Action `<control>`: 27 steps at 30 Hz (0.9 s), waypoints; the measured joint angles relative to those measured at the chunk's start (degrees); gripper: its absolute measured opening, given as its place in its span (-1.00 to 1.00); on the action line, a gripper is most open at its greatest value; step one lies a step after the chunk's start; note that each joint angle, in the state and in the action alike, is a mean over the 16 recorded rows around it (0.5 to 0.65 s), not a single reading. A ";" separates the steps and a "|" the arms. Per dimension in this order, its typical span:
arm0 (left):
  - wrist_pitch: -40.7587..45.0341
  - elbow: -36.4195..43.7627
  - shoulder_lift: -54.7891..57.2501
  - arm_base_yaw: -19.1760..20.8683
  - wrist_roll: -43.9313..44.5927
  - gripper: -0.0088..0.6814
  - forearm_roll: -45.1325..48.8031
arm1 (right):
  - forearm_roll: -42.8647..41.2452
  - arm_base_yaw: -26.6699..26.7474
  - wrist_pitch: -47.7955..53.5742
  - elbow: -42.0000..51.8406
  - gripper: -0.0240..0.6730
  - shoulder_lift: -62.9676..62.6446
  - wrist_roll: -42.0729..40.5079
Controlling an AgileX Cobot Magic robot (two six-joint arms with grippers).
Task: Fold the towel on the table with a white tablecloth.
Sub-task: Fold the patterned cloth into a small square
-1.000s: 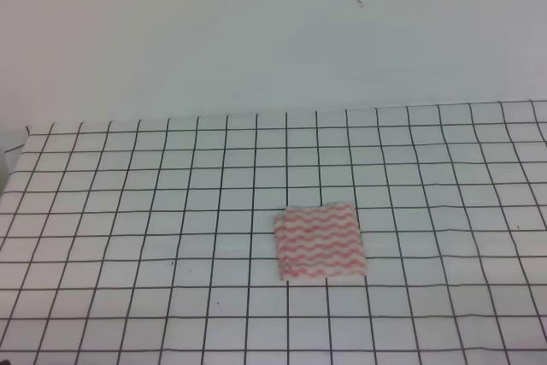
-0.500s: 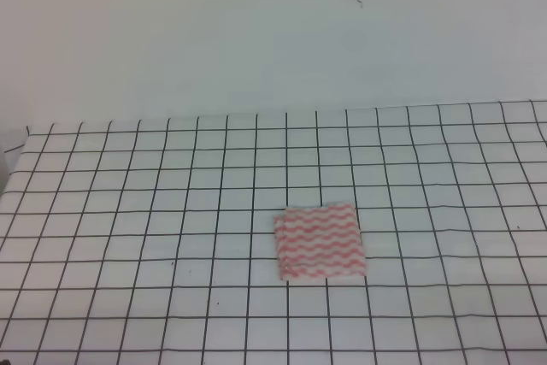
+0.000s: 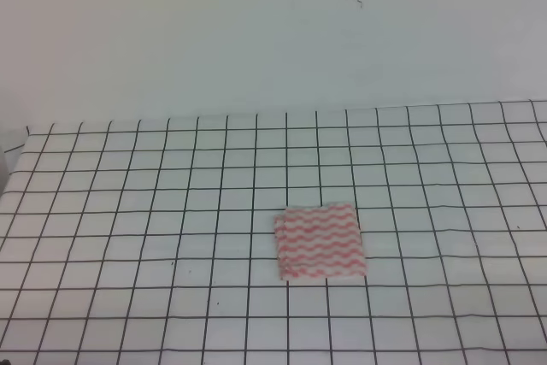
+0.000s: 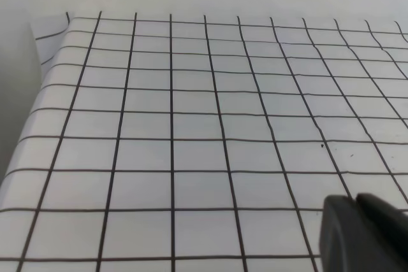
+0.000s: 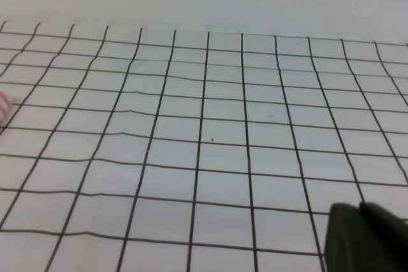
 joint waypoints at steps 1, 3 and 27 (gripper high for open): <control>0.00 0.00 0.00 0.00 0.00 -0.97 0.00 | 0.00 0.00 0.00 0.00 -0.94 0.00 0.00; -0.15 0.22 0.00 0.00 0.01 -0.97 0.06 | 0.00 0.00 0.00 0.00 -0.94 0.00 0.00; -0.09 0.11 0.13 0.00 0.00 -0.97 0.05 | 0.00 0.00 0.00 0.00 -0.94 0.10 0.00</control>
